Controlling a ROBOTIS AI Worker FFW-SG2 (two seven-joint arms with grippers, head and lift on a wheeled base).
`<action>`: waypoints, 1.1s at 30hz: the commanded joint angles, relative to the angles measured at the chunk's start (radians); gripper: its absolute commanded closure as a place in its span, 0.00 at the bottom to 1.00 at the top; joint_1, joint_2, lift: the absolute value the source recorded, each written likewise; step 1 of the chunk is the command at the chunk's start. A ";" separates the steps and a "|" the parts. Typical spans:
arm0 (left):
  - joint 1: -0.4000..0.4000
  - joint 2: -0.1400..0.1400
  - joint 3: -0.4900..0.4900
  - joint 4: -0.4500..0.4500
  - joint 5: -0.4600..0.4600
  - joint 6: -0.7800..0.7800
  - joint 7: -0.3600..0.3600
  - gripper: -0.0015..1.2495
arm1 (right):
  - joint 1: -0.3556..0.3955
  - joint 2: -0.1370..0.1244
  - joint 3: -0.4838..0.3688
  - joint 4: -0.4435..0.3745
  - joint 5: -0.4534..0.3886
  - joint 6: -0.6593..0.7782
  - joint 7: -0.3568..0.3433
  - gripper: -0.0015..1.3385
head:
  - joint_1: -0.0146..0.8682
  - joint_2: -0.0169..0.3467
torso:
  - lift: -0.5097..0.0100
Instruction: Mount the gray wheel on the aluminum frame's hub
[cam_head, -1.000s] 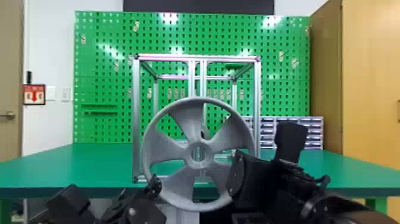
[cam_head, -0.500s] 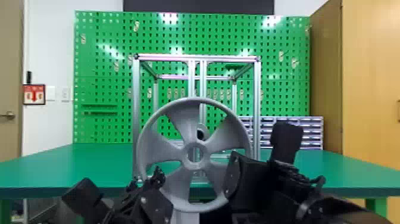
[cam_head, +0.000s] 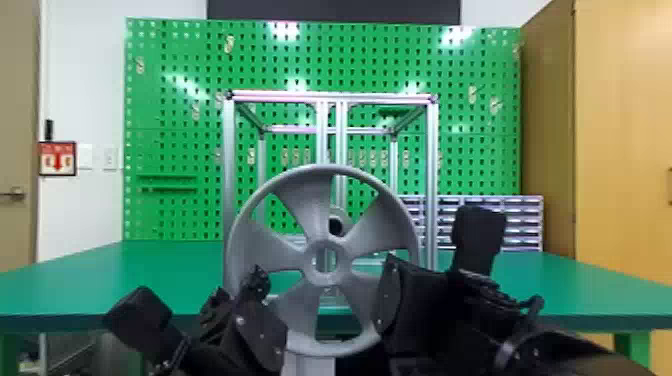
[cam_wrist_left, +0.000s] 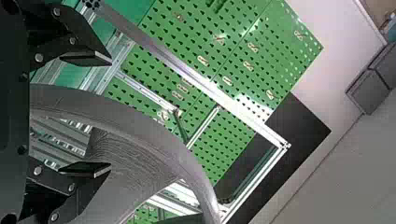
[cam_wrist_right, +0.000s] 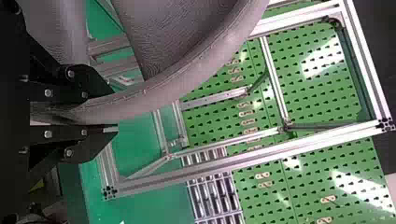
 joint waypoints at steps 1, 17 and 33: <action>0.003 0.001 -0.001 0.000 0.002 0.002 0.005 0.39 | 0.003 0.001 -0.002 0.000 0.001 -0.011 0.000 0.81 | 0.01 0.06 | 0.02; 0.008 0.001 0.004 -0.008 -0.003 0.054 0.027 0.59 | 0.003 0.001 0.002 -0.006 -0.002 -0.019 0.000 0.81 | 0.01 0.06 | 0.02; 0.002 0.001 0.004 -0.026 -0.018 0.067 0.051 0.68 | 0.006 0.001 0.004 -0.006 0.001 -0.024 0.000 0.81 | 0.01 0.06 | 0.02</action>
